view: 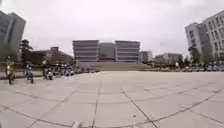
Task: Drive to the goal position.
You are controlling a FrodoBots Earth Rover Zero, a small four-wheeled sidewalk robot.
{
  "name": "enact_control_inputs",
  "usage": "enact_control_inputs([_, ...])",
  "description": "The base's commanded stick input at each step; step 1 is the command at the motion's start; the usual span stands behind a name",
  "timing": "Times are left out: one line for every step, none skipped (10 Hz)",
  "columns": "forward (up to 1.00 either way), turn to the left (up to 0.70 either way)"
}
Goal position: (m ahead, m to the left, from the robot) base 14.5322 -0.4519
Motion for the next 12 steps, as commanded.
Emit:
enact_control_inputs([0.70, 0.00])
enact_control_inputs([0.70, 0.00])
enact_control_inputs([0.70, 0.00])
enact_control_inputs([0.70, 0.00])
enact_control_inputs([0.70, 0.00])
enact_control_inputs([0.70, 0.00])
enact_control_inputs([0.70, 0.00])
enact_control_inputs([0.70, 0.00])
enact_control_inputs([0.70, 0.00])
enact_control_inputs([0.70, 0.00])
enact_control_inputs([0.70, 0.00])
enact_control_inputs([0.70, 0.00])
